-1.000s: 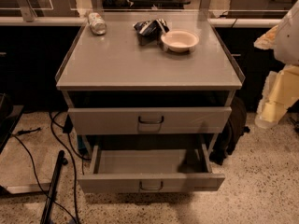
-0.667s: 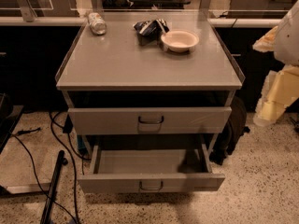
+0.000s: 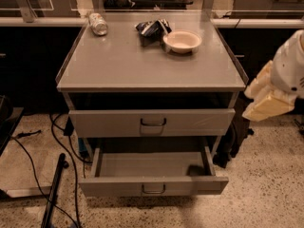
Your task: Close middle drawer
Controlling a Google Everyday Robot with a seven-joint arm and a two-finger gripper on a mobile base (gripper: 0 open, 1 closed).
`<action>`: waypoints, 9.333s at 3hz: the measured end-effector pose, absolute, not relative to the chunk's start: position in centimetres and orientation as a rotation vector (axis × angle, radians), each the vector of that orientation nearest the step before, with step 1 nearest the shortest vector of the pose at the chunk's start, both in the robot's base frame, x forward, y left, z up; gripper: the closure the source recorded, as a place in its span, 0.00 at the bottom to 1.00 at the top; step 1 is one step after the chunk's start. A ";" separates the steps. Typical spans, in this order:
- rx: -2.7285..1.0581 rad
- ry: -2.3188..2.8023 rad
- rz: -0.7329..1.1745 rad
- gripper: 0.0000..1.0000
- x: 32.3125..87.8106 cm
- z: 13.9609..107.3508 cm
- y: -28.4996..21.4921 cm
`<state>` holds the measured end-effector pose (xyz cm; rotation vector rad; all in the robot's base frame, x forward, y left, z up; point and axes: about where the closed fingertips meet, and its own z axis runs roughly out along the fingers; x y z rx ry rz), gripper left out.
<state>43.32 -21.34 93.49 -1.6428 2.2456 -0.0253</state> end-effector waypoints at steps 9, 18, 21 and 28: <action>-1.468 2.304 0.537 1.00 40.0 48.3 -18.4; -1.630 1.740 0.044 1.00 46.7 42.1 -15.2; -1.587 1.684 -0.036 1.00 52.0 41.4 -14.9; -1.554 1.713 -0.130 1.00 62.2 42.2 -15.3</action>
Offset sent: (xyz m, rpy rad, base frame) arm 0.0309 0.0589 -0.2081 0.3656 -0.1098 -0.1153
